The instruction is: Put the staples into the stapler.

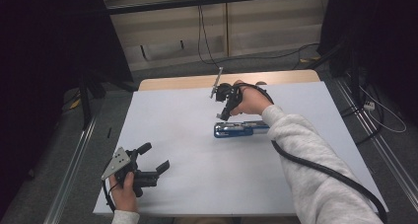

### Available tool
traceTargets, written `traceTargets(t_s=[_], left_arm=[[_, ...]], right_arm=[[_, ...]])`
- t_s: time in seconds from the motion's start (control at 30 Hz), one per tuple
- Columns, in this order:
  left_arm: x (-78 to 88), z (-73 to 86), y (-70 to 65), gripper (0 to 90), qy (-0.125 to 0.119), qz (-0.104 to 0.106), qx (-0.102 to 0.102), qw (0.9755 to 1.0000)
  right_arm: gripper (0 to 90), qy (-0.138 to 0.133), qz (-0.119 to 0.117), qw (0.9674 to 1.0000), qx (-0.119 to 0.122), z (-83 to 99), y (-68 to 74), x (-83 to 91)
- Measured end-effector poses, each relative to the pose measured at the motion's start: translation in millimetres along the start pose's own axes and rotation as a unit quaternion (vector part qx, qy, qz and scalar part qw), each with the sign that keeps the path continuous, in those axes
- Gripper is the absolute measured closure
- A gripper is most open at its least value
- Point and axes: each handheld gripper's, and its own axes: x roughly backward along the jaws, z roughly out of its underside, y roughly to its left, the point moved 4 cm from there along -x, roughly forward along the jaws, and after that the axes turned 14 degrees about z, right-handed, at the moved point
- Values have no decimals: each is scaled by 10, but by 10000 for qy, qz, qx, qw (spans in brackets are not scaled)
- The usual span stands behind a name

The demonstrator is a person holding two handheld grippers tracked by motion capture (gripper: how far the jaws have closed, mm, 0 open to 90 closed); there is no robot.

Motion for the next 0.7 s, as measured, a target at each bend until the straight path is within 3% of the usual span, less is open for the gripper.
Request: traceTargets(t_s=[0.27, 0.47, 0.7], left_arm=[[3, -1, 1, 14, 0, 0, -3, 10000], [-1, -1, 1, 14, 2, 26, -4, 10000], [-3, -1, -1, 14, -2, 20, -2, 10000]], right_arm=[[788, -12, 2, 10000, 33, 49, -18, 5], [788, 12, -9, 10000, -79, 73, -8, 14], [788, 8, 2, 10000, 4, 106, -12, 5]])
